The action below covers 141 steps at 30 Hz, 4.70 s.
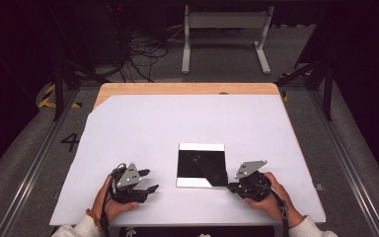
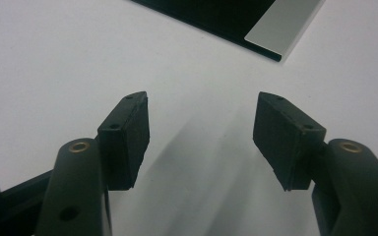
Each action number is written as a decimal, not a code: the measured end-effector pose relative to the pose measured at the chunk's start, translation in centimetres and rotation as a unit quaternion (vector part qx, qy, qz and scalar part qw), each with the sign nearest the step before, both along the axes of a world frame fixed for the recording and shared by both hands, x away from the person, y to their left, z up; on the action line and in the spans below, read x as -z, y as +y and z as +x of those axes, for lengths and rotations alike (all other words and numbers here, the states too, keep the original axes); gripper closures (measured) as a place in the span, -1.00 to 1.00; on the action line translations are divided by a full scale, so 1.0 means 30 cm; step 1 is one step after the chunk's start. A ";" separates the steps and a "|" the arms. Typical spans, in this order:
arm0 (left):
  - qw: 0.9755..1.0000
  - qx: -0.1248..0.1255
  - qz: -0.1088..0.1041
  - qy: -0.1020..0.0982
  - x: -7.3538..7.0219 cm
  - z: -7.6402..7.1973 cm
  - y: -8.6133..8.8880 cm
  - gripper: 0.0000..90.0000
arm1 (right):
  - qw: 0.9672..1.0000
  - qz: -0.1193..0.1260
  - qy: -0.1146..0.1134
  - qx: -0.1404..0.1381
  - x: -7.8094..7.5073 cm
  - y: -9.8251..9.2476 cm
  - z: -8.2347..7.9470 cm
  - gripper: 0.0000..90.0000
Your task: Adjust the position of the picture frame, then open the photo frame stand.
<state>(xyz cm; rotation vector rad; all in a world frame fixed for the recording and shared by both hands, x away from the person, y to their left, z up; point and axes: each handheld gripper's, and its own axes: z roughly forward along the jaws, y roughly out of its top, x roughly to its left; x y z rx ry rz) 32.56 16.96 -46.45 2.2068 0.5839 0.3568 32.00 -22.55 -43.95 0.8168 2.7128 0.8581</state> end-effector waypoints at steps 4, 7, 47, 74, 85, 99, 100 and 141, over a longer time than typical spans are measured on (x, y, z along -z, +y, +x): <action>1.000 -0.001 0.002 -0.001 0.000 -0.002 0.000 -0.13 | 1.000 0.003 -0.002 0.004 0.001 0.000 -0.003 0.89; 1.000 -0.002 0.002 0.000 0.001 0.001 0.002 -0.12 | 1.000 0.008 -0.005 0.005 0.000 -0.001 -0.005 0.91; 1.000 0.006 0.012 0.006 0.003 -0.001 -0.026 -0.13 | 0.994 0.082 -0.067 0.009 -0.044 -0.013 -0.022 0.92; 1.000 -0.012 0.004 0.004 -0.002 0.004 -0.015 -0.46 | 0.988 0.114 -0.098 0.018 -0.067 -0.004 -0.010 0.83; 1.000 -0.013 0.003 0.009 0.000 0.007 -0.016 -0.56 | 0.986 0.117 -0.114 0.028 -0.077 -0.005 -0.006 0.76; 1.000 -0.013 0.004 0.013 0.003 0.010 -0.019 -0.56 | 0.983 0.121 -0.132 0.041 -0.091 -0.004 0.006 0.56; 1.000 -0.013 0.004 0.014 0.004 0.009 -0.019 -0.56 | 0.983 0.119 -0.134 0.042 -0.092 -0.004 0.007 0.53; 1.000 0.000 0.010 0.026 0.010 0.008 -0.041 -0.56 | 0.982 0.102 -0.158 0.009 -0.097 0.041 0.017 -0.06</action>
